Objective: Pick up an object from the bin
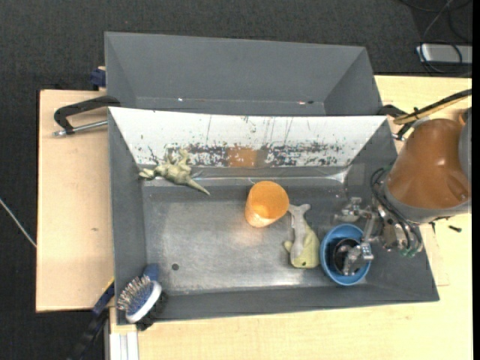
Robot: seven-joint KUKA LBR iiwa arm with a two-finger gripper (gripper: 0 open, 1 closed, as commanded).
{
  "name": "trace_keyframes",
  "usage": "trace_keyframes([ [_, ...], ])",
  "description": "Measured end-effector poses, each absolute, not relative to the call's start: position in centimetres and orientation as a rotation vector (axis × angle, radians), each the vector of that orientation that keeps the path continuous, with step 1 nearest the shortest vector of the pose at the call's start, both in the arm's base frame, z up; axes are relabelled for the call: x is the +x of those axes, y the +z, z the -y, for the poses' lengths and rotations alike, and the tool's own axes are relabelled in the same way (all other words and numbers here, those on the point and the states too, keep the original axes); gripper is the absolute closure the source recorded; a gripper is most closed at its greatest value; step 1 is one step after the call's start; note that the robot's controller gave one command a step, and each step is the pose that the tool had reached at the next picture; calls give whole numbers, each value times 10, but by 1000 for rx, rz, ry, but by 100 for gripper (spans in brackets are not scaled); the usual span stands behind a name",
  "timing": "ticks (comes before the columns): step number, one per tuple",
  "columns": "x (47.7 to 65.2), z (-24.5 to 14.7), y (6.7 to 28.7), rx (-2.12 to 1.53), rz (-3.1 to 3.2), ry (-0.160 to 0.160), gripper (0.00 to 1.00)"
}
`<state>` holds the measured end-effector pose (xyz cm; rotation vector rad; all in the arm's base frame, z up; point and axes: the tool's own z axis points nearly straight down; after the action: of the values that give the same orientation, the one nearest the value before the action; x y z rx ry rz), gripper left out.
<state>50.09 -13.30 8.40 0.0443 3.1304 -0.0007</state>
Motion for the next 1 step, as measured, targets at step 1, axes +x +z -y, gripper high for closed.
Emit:
trace_keyframes([
  [1, 494, 137, 101, 440, -3104, 0, 0],
])
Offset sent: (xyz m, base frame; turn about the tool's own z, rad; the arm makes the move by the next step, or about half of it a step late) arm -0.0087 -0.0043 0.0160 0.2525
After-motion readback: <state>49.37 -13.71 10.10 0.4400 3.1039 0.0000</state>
